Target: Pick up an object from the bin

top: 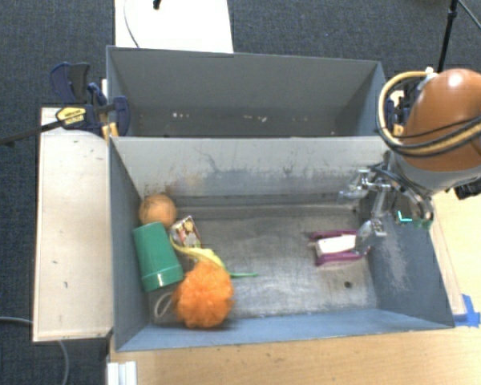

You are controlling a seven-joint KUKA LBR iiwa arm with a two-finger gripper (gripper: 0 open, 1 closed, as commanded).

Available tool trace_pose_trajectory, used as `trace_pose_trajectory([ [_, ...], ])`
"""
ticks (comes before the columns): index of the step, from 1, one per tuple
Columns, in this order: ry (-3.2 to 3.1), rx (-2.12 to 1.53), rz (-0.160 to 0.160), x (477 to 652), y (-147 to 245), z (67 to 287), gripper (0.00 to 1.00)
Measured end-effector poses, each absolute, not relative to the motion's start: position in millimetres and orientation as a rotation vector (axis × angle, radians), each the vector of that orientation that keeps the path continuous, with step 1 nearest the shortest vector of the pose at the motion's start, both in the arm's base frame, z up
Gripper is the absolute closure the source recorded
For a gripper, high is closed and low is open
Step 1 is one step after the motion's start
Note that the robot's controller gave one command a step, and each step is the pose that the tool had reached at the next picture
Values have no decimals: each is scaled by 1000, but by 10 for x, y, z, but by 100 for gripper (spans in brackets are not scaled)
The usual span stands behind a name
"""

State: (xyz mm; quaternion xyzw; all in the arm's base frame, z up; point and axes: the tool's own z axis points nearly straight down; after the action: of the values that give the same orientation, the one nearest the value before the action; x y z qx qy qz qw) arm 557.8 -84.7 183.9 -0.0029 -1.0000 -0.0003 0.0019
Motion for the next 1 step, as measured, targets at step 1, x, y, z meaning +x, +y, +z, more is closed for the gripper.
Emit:
trace_pose_trajectory([
  [1, -3145, -5, 1, 5596, -845, 1876, 0],
])
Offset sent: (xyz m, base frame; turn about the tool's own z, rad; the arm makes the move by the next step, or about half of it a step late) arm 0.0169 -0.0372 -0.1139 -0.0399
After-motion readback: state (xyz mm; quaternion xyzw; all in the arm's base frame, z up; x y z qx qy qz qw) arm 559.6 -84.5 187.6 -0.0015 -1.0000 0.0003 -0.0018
